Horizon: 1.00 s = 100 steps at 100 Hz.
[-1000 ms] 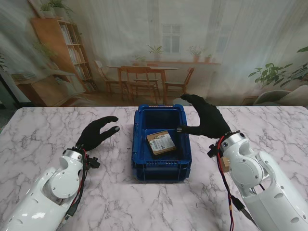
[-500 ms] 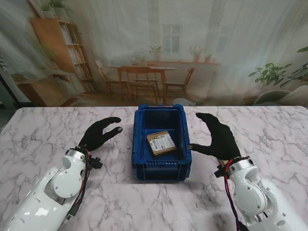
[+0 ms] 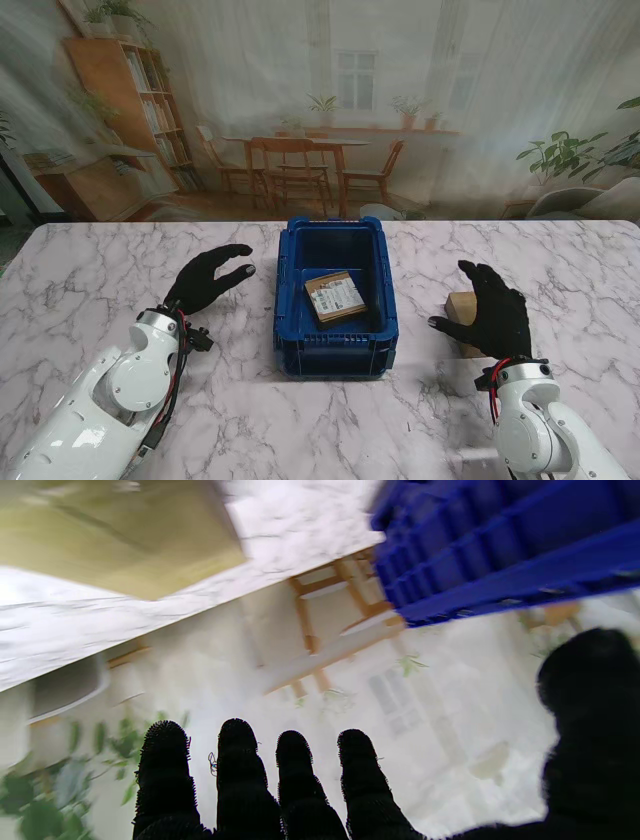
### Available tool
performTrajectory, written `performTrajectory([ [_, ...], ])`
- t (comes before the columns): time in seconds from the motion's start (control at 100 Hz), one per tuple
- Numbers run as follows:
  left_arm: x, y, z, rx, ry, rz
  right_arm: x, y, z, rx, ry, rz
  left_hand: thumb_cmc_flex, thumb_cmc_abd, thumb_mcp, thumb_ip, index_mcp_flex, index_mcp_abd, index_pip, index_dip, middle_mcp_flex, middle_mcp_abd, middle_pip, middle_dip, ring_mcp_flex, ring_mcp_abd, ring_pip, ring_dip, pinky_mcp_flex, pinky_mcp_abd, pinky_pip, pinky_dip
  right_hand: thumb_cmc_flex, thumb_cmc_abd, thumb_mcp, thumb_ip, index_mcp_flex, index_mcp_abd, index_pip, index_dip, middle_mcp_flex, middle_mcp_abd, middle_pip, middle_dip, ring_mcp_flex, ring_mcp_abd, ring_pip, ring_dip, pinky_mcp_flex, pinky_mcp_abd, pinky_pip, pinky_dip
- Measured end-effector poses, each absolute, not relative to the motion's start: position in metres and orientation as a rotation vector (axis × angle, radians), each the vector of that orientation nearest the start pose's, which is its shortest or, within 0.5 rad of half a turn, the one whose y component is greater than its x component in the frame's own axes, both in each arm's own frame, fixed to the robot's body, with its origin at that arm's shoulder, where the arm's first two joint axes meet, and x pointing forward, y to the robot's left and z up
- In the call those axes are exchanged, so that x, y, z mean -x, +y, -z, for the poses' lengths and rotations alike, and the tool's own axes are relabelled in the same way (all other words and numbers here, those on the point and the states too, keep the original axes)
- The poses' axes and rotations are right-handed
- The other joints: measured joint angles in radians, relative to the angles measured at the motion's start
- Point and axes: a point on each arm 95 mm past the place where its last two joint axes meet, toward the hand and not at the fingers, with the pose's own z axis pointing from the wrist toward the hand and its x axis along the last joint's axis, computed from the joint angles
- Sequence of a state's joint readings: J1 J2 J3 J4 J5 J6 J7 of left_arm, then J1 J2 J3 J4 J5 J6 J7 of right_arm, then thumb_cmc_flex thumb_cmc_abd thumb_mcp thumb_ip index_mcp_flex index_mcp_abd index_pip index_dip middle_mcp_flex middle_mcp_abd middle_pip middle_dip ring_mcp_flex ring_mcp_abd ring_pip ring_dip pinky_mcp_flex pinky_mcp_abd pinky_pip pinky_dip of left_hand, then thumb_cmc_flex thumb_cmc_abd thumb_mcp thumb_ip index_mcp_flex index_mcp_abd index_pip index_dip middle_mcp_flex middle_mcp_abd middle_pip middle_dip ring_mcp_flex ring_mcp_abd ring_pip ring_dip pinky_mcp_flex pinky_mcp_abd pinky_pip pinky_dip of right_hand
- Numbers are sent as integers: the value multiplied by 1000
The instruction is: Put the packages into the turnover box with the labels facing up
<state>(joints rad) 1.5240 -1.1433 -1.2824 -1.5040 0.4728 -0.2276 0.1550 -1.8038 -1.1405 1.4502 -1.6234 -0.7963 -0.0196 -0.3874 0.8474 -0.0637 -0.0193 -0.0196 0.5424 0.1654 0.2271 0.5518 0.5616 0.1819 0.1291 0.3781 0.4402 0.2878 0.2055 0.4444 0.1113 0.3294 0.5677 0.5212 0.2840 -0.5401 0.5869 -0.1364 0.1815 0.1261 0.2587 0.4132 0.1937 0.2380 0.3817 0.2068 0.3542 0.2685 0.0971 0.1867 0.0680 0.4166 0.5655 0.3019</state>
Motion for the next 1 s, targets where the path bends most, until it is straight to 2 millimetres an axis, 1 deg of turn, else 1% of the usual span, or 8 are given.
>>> performTrajectory([
  [0.15, -421, 21, 308, 1518, 1033, 2003, -347, -98, 352, -1385, 894, -1405, 0, 0, 0, 0, 0, 0, 0, 0, 0, 0, 0, 0, 0, 0, 0, 0, 0, 0, 0, 0, -48, -13, 34, 0, -2, 2, 0, -19, 0, 1, -19, -4, 0, 25, 0, 0, -2, 1, -38, 23],
  [0.23, -421, 21, 308, 1518, 1033, 2002, -347, -101, 361, -1397, 892, -1343, 0, 0, 0, 0, 0, 0, 0, 0, 0, 0, 0, 0, 0, 0, 0, 0, 0, 0, 0, 0, -110, -26, 66, 0, -3, 46, -16, -49, 0, 2, -22, -6, 0, 15, 0, 0, -4, 1, -51, 54],
  [0.27, -421, 21, 308, 1519, 1033, 2002, -347, -101, 366, -1381, 898, -1288, 0, 0, 0, 0, 0, 0, 0, 0, 0, 0, 0, 0, 0, 0, 0, 0, 0, 0, 0, 0, -136, -35, 84, -1, -1, 77, -16, -50, 0, 23, -22, 0, 0, 13, 0, 7, -4, 1, -56, 70],
  [0.36, -421, 21, 308, 1518, 1034, 2001, -347, -101, 376, -1305, 945, -1162, 0, 0, 0, 0, 0, 0, 0, 0, 0, 0, 0, 0, 0, 0, 0, 0, 0, 0, 0, 0, -159, -44, 107, -10, 0, 108, -15, -50, 0, 23, 40, 22, 15, 2, 0, 20, 8, -4, -58, 95],
  [0.56, -422, 21, 308, 1505, 1052, 1987, -354, -94, 391, -1312, 967, -1128, 0, 0, 0, 0, 0, 0, 0, 0, 0, 0, 0, 0, 0, 0, 0, 0, 0, 0, 0, 0, -172, -43, 116, -11, 0, 114, -1, 41, 0, 24, 178, 108, 87, 14, 18, 48, 43, 8, -31, 102],
  [0.71, -423, 22, 308, 1503, 1054, 1984, -360, -92, 394, -1327, 971, -1087, 0, 0, 0, 0, 0, 0, 0, 0, 0, 0, 0, 0, 0, 0, 0, 0, 0, 0, 0, 0, -168, -43, 114, -11, 1, 114, -28, 80, 0, 46, 232, 149, 110, 26, 48, 54, 67, 8, 76, 83],
  [0.86, -423, 22, 308, 1504, 1054, 1982, -366, -94, 400, -1357, 959, -1055, 0, 0, 0, 0, 0, 0, 0, 0, 0, 0, 0, 0, 0, 0, 0, 0, 0, 0, 0, 0, -103, -43, 80, -11, 43, 138, -79, 117, 0, 61, 270, 169, 136, 33, 97, 68, 96, 6, 249, 30],
  [1.0, -423, 21, 308, 1504, 1055, 1982, -368, -99, 406, -1384, 928, -1021, 0, 0, 0, 0, 0, 0, 0, 0, 0, 0, 0, 0, 0, 0, 0, 0, 0, 0, 0, 0, -104, -43, 80, -11, 90, 196, -141, 125, 0, 86, 287, 171, 145, 32, 177, 78, 117, -58, 390, -4],
])
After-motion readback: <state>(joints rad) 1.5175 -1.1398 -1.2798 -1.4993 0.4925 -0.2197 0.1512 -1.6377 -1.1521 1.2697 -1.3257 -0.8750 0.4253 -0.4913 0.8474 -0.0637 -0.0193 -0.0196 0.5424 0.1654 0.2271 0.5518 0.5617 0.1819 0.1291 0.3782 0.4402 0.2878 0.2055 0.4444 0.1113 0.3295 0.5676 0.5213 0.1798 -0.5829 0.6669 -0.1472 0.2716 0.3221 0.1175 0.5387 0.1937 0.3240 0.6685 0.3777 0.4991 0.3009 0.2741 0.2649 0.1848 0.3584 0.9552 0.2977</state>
